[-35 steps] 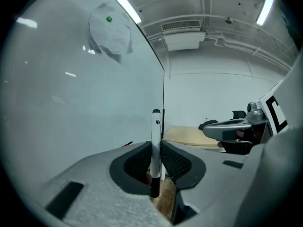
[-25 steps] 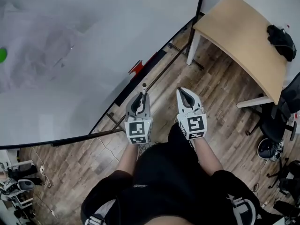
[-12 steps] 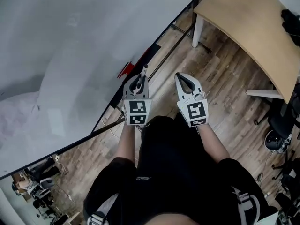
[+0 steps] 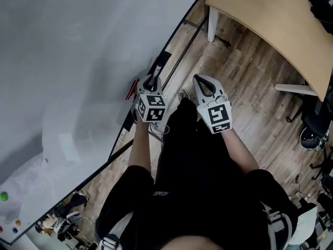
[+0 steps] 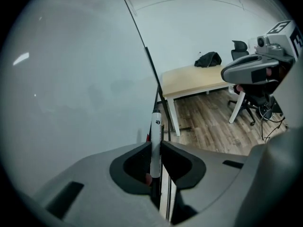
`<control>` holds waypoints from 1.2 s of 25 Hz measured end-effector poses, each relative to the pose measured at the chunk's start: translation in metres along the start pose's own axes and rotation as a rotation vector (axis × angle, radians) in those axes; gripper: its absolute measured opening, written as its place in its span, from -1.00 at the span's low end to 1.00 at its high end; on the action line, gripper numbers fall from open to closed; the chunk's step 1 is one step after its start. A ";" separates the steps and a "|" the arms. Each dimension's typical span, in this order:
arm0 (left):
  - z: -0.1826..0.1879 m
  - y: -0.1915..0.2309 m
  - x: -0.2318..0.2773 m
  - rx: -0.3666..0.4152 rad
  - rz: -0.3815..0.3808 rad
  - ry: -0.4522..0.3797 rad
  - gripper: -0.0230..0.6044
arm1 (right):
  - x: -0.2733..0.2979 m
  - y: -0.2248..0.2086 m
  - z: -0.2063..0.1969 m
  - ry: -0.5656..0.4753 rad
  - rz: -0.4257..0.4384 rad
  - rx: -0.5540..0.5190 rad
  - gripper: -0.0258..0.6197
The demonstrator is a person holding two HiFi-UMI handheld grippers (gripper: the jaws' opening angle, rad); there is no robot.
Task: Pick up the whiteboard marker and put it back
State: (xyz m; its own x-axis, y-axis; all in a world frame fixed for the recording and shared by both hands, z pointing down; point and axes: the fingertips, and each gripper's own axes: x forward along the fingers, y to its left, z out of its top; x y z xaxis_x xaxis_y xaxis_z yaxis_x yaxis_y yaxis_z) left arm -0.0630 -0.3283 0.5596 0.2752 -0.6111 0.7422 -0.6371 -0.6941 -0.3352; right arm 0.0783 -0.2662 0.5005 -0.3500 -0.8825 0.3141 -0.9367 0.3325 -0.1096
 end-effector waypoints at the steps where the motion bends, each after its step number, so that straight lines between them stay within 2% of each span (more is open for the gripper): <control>1: 0.000 0.000 0.009 0.010 -0.009 0.017 -0.72 | 0.004 -0.005 -0.002 0.009 -0.012 0.007 -0.92; 7: 0.001 0.001 0.055 0.115 -0.017 0.089 -0.72 | 0.015 -0.033 -0.008 0.042 -0.084 0.045 -0.92; 10: 0.001 -0.001 0.073 0.108 -0.038 0.120 -0.72 | 0.016 -0.046 -0.013 0.051 -0.113 0.069 -0.92; 16: -0.001 -0.008 0.097 0.076 -0.058 0.238 -0.72 | 0.009 -0.063 -0.019 0.053 -0.161 0.105 -0.92; 23: 0.003 -0.011 0.105 0.099 -0.051 0.279 -0.72 | -0.002 -0.078 -0.018 0.042 -0.201 0.122 -0.92; 30: -0.001 -0.015 0.107 0.123 -0.044 0.298 -0.71 | -0.003 -0.079 -0.023 0.046 -0.189 0.127 -0.92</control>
State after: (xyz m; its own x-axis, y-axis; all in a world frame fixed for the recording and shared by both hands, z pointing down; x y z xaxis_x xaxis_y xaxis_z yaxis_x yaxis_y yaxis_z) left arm -0.0244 -0.3827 0.6448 0.0663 -0.4540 0.8885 -0.5329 -0.7690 -0.3531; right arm 0.1530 -0.2824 0.5297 -0.1701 -0.9082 0.3824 -0.9801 0.1157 -0.1613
